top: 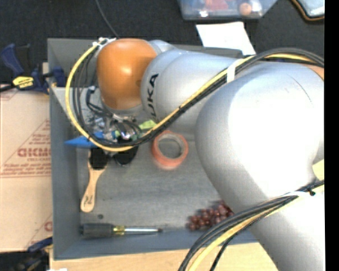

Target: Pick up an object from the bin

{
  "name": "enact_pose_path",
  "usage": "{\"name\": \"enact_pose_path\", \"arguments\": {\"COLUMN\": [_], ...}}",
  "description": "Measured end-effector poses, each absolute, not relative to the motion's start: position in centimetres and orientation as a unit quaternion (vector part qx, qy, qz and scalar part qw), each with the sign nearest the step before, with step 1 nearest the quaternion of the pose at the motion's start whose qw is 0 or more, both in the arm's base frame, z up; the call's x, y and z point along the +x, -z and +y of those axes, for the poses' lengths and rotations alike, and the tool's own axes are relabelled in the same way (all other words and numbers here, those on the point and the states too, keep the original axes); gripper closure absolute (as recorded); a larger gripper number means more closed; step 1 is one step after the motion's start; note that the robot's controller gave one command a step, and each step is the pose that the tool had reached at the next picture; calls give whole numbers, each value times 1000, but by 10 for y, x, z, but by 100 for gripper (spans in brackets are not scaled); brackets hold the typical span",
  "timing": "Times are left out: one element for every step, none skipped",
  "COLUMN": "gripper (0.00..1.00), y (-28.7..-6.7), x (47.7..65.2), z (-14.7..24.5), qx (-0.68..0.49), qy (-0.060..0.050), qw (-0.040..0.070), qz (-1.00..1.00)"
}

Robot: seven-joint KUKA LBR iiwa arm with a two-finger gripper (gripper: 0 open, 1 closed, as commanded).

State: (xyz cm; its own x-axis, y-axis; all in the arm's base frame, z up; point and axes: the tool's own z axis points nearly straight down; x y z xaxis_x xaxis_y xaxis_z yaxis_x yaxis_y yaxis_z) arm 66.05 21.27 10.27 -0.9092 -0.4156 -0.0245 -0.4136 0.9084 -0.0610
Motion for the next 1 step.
{"name": "enact_pose_path", "arguments": {"gripper": [100], "y": [-101], "x": [661], "z": [212], "qx": [-218], "qy": [27], "qw": [18], "qz": [975]}}
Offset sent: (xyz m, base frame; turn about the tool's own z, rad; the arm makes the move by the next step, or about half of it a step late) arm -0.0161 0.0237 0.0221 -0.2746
